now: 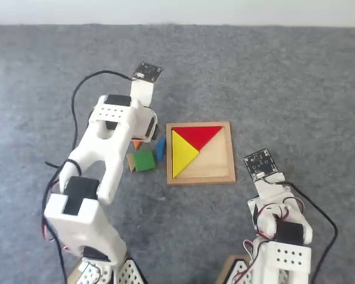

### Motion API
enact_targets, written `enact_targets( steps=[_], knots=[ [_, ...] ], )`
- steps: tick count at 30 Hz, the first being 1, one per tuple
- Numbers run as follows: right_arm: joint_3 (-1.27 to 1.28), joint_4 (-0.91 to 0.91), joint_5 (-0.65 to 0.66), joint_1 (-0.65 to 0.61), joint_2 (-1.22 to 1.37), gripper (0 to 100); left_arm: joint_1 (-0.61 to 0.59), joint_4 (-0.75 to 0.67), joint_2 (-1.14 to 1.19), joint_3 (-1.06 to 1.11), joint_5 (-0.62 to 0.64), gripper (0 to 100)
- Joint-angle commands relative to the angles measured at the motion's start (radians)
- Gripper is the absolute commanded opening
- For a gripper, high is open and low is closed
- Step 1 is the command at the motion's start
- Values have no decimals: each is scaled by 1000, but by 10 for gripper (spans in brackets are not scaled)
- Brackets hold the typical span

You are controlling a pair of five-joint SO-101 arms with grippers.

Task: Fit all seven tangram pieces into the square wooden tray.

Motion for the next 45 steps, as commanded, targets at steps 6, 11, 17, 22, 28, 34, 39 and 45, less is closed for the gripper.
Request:
enact_targets(
  steps=[6, 11, 17, 22, 28, 34, 39, 45],
  knots=[
    [-5, -22, 9, -5, -10, 42, -5, 51, 206, -176, -12, 167],
    [-5, -22, 9, -5, -10, 42, -18, 75, 222, -199, -8, 167],
    [-5, -22, 9, -4, -10, 42, -48, 97, 227, -200, -6, 167],
    [-5, -22, 9, -4, -10, 42, -54, 101, 229, -200, -6, 166],
    [-5, -22, 9, -4, -10, 42, -55, 103, 224, -200, -5, 166],
    [-5, -22, 9, -4, -10, 42, -117, 104, 222, -248, 21, 152],
    [-5, -22, 9, -4, -10, 42, -120, 103, 232, -254, 9, 152],
    [-5, -22, 9, -4, -10, 42, -110, 103, 218, -255, 3, 119]
  ],
)
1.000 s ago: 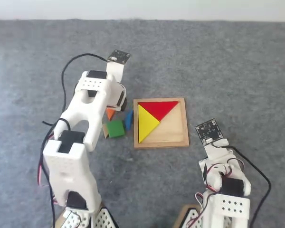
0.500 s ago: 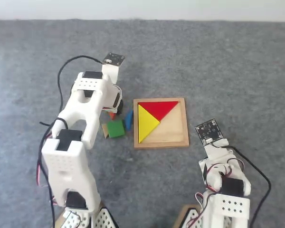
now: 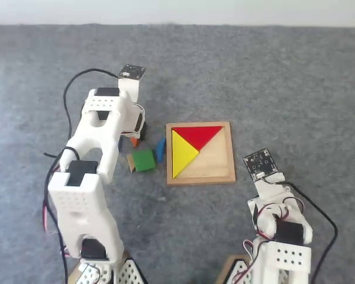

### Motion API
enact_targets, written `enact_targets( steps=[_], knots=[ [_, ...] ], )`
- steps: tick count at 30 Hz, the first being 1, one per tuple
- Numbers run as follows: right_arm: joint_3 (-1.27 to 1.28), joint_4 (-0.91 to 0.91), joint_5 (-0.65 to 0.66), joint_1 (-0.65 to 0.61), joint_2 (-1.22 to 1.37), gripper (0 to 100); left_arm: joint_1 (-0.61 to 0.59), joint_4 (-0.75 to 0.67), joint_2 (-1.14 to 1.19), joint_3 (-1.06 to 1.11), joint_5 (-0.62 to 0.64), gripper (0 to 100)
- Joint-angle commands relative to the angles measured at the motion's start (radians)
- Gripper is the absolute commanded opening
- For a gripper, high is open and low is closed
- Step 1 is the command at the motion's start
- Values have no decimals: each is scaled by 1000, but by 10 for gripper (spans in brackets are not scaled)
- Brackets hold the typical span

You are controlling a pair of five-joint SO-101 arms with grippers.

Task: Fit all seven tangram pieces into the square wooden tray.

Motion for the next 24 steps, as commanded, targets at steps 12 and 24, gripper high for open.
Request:
enact_targets(
  steps=[12, 24],
  knots=[
    [-5, -22, 9, -8, -10, 42, -54, 21, -262, -1, 28, 173],
    [-5, -21, 9, -7, -10, 42, 15, -32, 26, -99, 26, 169]
  ],
)
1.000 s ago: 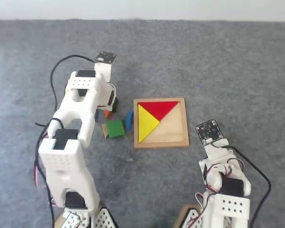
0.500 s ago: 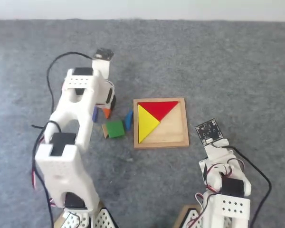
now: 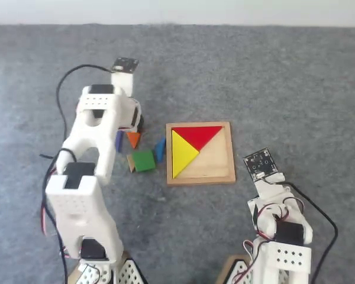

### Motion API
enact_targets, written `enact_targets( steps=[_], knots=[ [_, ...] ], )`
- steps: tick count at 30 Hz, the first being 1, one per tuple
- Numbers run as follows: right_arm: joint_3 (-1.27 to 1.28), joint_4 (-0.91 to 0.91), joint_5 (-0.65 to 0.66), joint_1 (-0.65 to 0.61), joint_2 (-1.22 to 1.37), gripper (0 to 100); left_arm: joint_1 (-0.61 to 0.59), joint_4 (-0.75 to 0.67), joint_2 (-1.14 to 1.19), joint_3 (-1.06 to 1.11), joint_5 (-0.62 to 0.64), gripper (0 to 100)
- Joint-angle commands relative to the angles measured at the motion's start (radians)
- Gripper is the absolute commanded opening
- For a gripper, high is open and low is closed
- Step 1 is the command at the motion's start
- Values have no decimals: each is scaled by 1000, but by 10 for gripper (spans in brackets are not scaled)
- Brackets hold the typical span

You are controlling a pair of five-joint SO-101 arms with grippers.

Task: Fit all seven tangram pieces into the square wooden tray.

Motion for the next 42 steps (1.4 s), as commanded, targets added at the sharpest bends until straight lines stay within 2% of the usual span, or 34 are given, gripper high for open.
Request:
enact_targets(
  steps=[1, 12, 20, 25, 36, 42],
  knots=[
    [-5, -21, 9, -7, -10, 42, 32, -17, 54, -76, 6, 169],
    [-5, -21, 9, -8, -10, 42, 121, 12, 57, -82, 8, 137],
    [-5, -21, 9, -8, -10, 42, -17, 5, -173, -22, 86, 167],
    [-5, -21, 9, -8, -10, 42, -28, -32, -250, 53, 83, 167],
    [-5, -18, 9, -8, -10, 42, 43, -144, -55, 51, 48, 163],
    [-5, -16, 9, -8, -10, 42, 21, -130, -8, -1, 38, 150]
  ],
)
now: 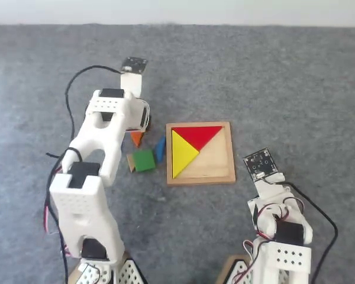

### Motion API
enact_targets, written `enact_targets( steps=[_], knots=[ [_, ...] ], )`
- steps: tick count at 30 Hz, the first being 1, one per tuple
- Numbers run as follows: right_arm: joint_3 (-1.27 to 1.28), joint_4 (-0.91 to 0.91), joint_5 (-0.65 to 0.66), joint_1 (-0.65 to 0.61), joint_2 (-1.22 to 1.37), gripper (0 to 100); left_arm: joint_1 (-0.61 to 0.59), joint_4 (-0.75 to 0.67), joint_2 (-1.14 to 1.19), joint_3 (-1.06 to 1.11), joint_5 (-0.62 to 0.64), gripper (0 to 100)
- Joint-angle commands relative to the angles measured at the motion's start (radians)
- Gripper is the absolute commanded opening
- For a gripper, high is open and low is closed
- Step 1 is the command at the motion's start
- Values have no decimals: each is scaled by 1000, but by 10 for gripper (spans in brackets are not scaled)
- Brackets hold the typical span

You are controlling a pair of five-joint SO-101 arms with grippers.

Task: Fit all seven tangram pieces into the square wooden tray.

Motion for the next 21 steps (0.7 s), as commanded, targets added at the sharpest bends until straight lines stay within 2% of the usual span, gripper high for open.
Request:
enact_targets(
  steps=[1, 7, 14, 21],
  knots=[
    [-5, -16, 9, -8, -10, 42, -20, 2, 0, -64, -14, 148],
    [-5, -16, 9, -10, -10, 42, 15, 34, 11, -68, -26, 145],
    [-5, -16, 9, -10, -10, 42, -114, 34, -140, -59, 38, 148],
    [-5, -15, 9, -10, -10, 42, -124, 5, -192, 10, 34, 148]
  ],
)
